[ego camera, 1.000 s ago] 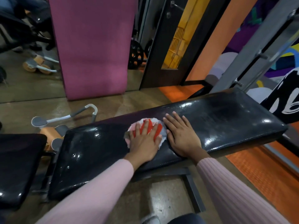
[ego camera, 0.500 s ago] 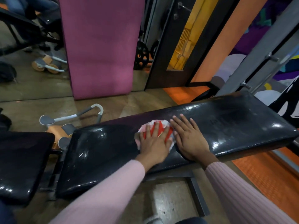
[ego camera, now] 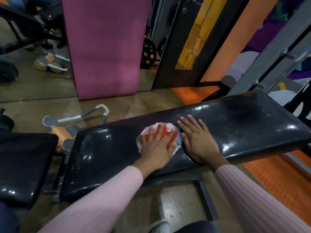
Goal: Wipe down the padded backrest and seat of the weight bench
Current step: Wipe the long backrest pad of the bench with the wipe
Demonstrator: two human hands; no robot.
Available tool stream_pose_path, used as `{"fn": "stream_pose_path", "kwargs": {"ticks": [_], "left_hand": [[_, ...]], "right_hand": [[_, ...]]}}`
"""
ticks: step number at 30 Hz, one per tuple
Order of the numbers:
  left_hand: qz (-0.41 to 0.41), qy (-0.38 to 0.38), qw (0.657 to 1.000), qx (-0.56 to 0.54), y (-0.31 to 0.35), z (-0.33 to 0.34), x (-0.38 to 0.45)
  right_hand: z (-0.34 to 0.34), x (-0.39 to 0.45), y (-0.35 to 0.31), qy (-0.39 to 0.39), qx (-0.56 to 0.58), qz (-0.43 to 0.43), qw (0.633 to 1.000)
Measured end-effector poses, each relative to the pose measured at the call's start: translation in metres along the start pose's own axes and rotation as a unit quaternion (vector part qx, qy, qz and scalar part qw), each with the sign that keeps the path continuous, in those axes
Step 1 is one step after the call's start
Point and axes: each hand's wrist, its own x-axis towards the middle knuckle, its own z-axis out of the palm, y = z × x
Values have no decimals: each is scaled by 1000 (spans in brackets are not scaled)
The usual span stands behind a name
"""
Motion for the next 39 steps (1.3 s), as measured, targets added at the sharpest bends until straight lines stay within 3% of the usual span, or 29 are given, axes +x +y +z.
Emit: {"fn": "stream_pose_path", "kwargs": {"ticks": [5, 10, 13, 17, 21, 25, 29, 31, 35, 39], "left_hand": [[-81, -14, 996, -36, -33, -11, 64], [-160, 17, 987, -8, -80, -12, 12], [-126, 16, 992, 0, -53, -4, -23], [-92, 1, 996, -5, -48, -8, 12], [-136, -12, 990, -20, -90, -16, 51], [-181, -4, 983, -17, -100, -14, 13], [-38, 17, 999, 11, -29, -7, -24], [-15, 7, 1000, -7, -11, -7, -3], [-83, 1, 996, -17, -50, -15, 53], [-185, 11, 983, -2, -118, -20, 26]], "right_hand": [[-1, 1, 0, -7, -3, 3, 1000], [0, 2, -1, -12, -4, 3, 1000], [1, 3, -1, -13, 0, 12, 1000], [0, 2, -1, -22, 6, 19, 1000], [-1, 1, -1, -30, 13, 18, 999], [0, 1, -1, -31, 8, 21, 999], [-1, 2, -1, -32, 5, 19, 999], [-2, 1, 0, -38, 2, 18, 999], [-3, 1, -1, -40, 3, 19, 999], [-1, 2, -1, -37, 6, 17, 999]]}}
